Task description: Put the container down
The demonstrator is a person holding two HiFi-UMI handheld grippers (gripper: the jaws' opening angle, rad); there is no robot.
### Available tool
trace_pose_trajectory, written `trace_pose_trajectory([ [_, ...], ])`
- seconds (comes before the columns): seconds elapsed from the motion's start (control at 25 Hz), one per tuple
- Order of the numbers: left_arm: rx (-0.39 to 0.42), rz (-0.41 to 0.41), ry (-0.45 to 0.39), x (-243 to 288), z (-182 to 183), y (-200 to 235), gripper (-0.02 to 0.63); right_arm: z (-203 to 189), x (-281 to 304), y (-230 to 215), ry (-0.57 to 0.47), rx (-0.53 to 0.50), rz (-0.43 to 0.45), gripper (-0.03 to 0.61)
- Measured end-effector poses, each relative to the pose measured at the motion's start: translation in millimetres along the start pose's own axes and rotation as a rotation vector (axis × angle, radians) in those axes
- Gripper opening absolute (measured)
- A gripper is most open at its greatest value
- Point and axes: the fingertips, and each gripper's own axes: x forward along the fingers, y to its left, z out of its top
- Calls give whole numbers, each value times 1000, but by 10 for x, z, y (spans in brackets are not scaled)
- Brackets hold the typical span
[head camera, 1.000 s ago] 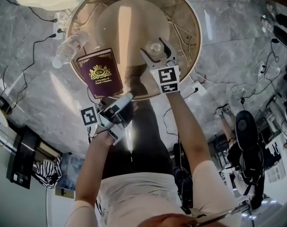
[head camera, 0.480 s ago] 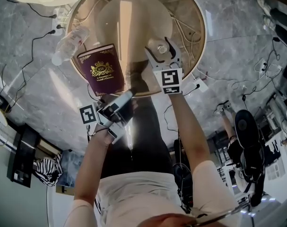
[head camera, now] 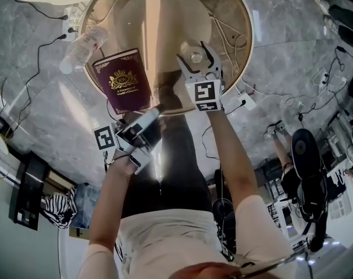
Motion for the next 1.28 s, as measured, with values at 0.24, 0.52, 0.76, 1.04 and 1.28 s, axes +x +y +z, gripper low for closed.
trace_pose_trajectory([
  [0.24, 22, -15, 6, 68, -112, -111, 296, -38, -44, -11, 42, 20, 52, 369],
  [0.52, 62, -39, 37, 174, -300, -329, 296, 335, -432, -36, -5, 50, 78, 363],
  [0.76, 117, -56, 104, 257, -714, -751, 286, 761, -1043, -42, -43, 60, 83, 270],
  [1.04, 194, -54, 152, 168, -1404, -1461, 255, 1385, -2078, 29, -90, 90, 86, 155],
  [1.28, 251, -100, 163, 138, -1753, -1921, 194, 1954, -2865, 207, -157, 62, 128, 74],
])
